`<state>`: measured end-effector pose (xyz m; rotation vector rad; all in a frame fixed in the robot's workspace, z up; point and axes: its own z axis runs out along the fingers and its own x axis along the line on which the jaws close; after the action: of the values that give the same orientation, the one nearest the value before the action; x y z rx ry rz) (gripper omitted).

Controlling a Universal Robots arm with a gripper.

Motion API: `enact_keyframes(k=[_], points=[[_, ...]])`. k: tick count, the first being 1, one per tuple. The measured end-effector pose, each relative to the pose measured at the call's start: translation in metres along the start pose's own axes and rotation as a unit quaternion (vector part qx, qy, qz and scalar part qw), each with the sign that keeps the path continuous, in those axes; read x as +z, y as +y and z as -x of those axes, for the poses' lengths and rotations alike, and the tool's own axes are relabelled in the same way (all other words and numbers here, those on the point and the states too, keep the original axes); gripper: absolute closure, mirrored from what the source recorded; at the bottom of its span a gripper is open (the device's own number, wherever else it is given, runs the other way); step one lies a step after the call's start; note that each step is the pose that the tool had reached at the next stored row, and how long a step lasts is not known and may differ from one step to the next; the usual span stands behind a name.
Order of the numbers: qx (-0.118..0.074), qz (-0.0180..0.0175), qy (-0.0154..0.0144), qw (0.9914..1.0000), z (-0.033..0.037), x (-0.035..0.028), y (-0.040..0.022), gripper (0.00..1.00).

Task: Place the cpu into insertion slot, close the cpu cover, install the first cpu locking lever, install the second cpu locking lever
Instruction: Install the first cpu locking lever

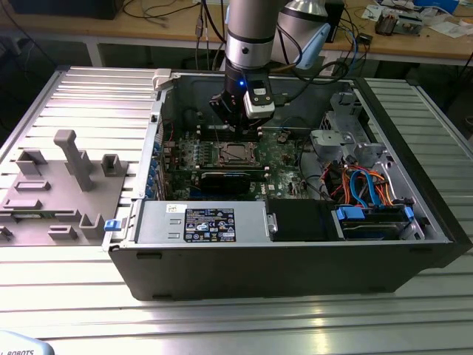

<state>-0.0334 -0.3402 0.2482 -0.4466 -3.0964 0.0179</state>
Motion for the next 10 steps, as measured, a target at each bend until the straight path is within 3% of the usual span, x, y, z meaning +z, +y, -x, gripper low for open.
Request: enact_keyframes(k=[10], points=[[-0.003, 0.0000, 0.0000, 1.00000, 0.0000, 0.0000, 0.0000, 0.89]])
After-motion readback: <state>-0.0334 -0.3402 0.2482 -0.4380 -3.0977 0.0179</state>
